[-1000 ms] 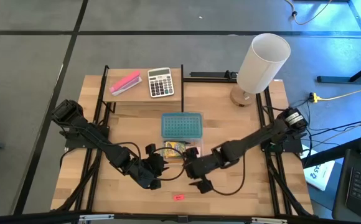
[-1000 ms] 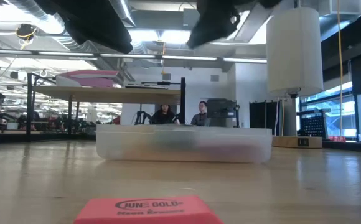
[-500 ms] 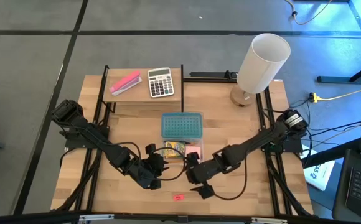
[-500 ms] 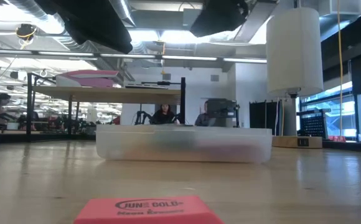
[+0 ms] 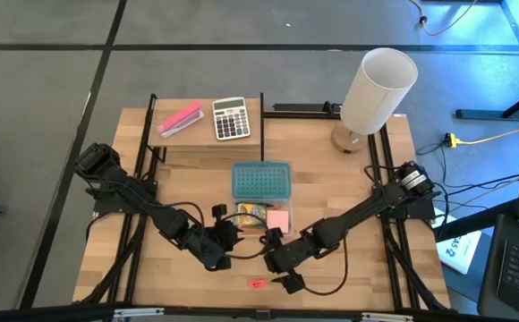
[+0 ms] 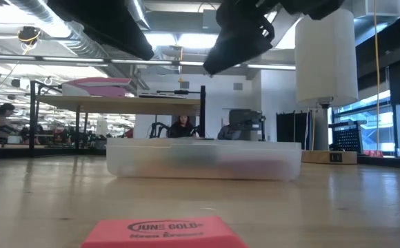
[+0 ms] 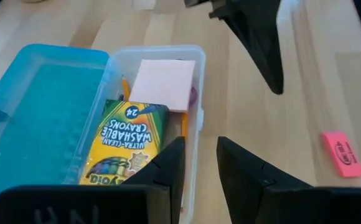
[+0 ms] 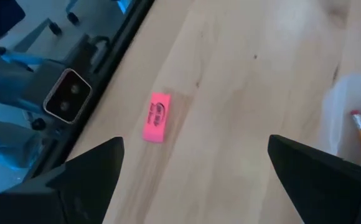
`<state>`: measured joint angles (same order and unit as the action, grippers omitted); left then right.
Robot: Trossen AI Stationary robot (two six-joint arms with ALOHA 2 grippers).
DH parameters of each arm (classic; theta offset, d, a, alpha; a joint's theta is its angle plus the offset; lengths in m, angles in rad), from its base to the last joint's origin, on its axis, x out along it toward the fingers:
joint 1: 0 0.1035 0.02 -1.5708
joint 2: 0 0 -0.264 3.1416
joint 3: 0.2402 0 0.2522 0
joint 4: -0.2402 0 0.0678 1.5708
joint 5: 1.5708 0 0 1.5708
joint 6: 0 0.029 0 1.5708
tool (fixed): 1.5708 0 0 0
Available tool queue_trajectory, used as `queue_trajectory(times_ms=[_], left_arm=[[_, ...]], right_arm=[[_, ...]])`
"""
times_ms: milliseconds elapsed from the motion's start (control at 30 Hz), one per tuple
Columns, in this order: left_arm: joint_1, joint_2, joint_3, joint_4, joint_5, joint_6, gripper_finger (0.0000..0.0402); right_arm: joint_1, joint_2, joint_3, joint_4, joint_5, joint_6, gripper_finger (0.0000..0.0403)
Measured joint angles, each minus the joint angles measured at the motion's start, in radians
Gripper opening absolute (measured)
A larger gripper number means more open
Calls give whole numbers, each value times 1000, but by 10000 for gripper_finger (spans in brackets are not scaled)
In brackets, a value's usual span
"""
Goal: Pack school essentials
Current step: Put the pink eraser into the blue supply box
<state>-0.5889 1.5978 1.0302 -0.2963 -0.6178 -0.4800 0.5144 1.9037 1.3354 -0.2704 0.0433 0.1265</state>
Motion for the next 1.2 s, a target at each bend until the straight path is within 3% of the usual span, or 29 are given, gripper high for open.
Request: queue_trajectory(times_ms=[200, 433, 867, 1000, 1200], left_arm=[[-1, 0, 0, 24, 15, -46, 85], [-39, 0, 0, 36, 190, -61, 85], [-125, 0, 0, 38, 185, -119, 85], [-144, 0, 0, 39, 186, -119, 85], [-159, 0, 0, 43, 185, -120, 85]], right_arm=[[15, 38, 0, 78, -1, 12, 399], [38, 96, 0, 147, 12, 22, 399], [77, 238, 0, 380, 47, 0, 399], [77, 276, -1, 391, 108, 1, 399], [77, 304, -1, 405, 105, 4, 395]])
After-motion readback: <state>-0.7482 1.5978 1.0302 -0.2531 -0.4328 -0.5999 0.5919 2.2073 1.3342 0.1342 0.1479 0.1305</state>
